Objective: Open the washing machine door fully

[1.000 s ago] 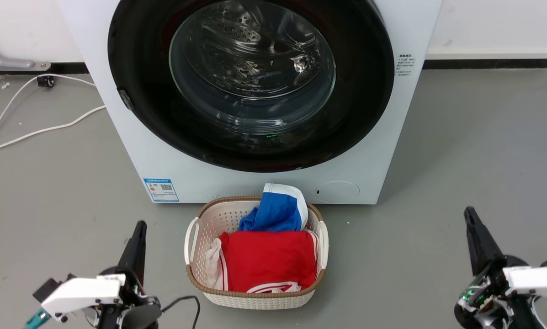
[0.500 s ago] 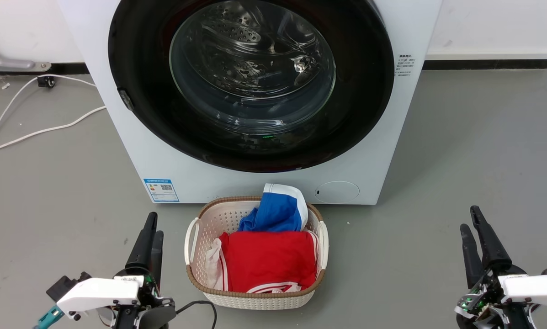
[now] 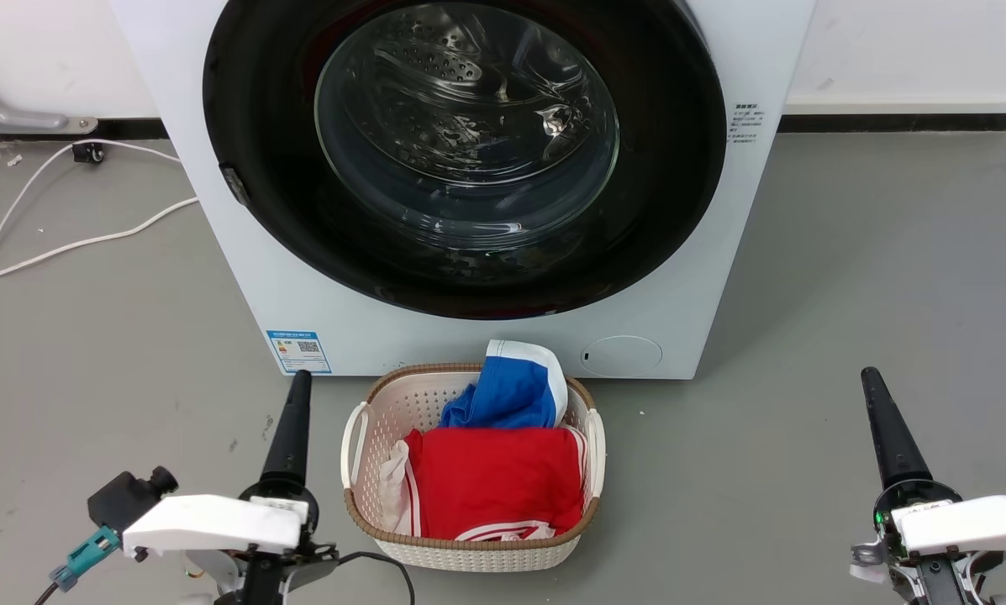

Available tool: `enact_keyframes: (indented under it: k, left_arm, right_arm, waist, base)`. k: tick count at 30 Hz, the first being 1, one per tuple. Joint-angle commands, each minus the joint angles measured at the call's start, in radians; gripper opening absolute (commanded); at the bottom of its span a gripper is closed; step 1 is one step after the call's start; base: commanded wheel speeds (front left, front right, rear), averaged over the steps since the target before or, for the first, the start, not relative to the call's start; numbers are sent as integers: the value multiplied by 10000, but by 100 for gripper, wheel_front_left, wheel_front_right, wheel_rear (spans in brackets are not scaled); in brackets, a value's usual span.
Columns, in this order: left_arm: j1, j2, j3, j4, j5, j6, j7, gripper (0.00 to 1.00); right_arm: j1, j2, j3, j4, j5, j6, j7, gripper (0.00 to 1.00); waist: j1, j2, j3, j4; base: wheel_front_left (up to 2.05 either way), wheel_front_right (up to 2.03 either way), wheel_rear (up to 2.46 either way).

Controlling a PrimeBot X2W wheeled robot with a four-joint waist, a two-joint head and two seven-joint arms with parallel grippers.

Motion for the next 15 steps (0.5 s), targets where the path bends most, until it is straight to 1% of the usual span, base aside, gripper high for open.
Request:
enact_keyframes:
  k: [1,9,15]
  left_arm:
    - [-91,32,-133,-209,582,-16,-120,100]
    - [-97,56,-448,-104,2809,-20,-409,100]
    - [-41,44,-627,-131,3988,-22,-608,100]
  right_arm:
    - [-84,-108,19,-282,-593,10,-123,100]
    - [81,-83,-3,-568,-2647,12,-177,100]
    - [271,24,-22,-888,-3896,13,-112,100]
  waist:
    - [0,0,-6,8]
    - [0,0,-33,18]
    - [0,0,-61,34]
  base:
    - [0,0,0]
    - [0,0,0]
    - [0,0,0]
